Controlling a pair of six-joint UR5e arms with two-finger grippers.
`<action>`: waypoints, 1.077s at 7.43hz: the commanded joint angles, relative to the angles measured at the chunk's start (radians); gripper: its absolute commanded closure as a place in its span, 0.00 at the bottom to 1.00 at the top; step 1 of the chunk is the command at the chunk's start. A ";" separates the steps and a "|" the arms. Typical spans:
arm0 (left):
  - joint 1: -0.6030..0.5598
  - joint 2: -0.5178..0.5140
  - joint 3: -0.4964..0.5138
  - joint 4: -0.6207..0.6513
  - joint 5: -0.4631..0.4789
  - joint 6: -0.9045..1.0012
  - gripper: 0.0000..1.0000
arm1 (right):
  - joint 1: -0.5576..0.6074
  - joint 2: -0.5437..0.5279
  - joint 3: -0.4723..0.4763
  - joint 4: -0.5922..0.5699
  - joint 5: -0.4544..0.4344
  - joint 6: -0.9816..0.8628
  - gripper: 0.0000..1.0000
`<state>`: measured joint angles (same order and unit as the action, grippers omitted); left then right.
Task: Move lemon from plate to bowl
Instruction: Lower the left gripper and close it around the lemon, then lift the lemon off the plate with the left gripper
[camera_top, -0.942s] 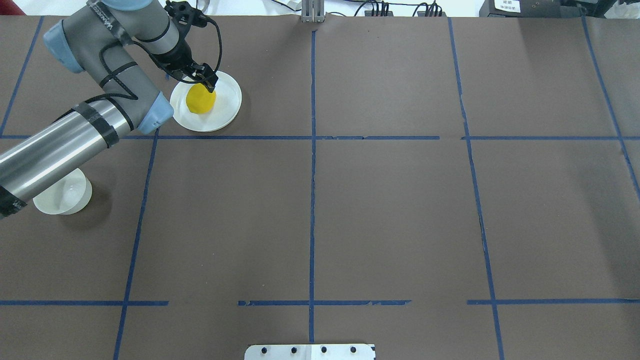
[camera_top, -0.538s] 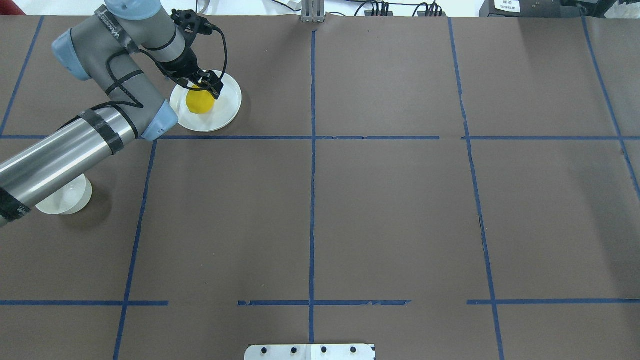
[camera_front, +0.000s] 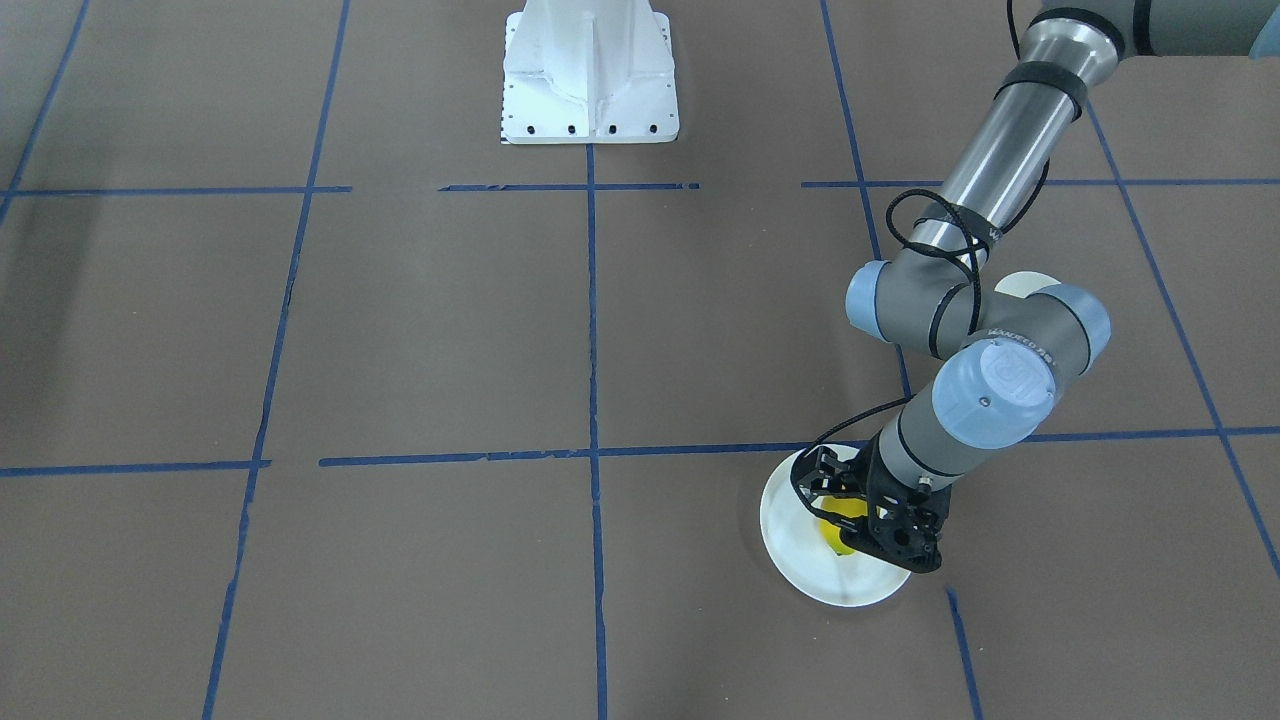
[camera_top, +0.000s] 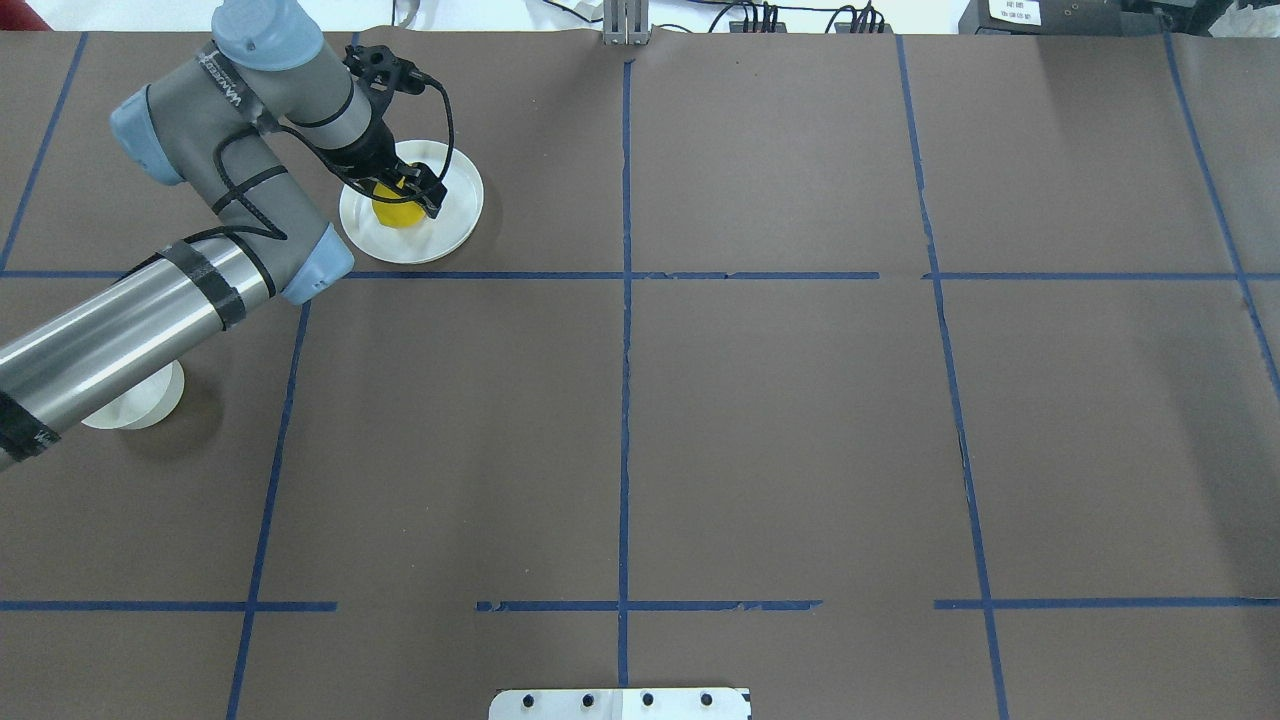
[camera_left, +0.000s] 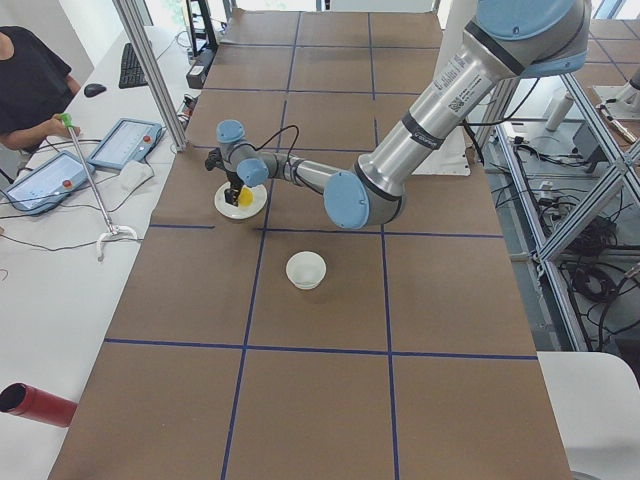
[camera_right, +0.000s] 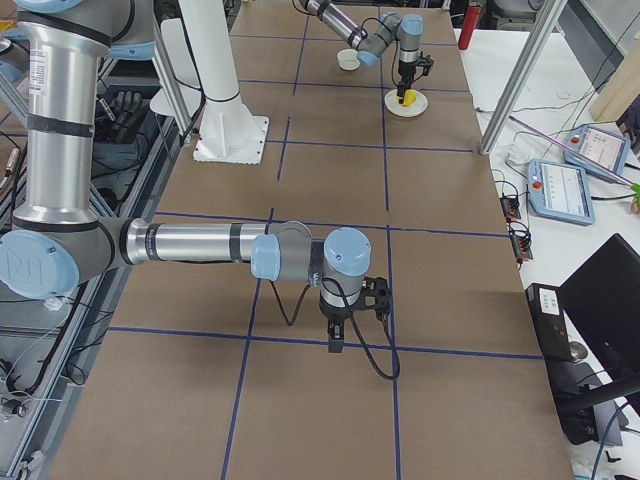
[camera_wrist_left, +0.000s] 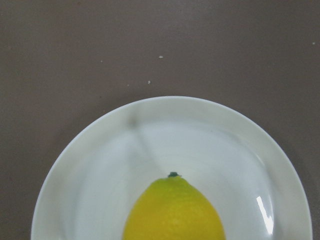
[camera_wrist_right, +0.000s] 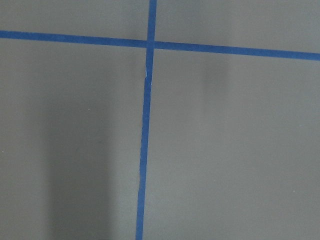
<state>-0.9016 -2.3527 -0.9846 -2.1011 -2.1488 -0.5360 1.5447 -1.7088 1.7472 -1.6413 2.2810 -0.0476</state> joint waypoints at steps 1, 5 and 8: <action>0.003 0.001 0.012 -0.017 0.001 -0.001 0.01 | 0.000 0.000 0.000 0.000 0.000 0.000 0.00; -0.023 0.000 -0.023 -0.005 -0.006 -0.081 0.80 | 0.000 0.000 0.000 0.000 0.000 0.000 0.00; -0.115 0.196 -0.299 0.023 -0.164 -0.073 0.83 | 0.000 0.000 0.002 0.000 -0.002 0.000 0.00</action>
<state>-0.9911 -2.2797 -1.1280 -2.0861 -2.2477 -0.6134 1.5447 -1.7089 1.7474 -1.6414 2.2807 -0.0475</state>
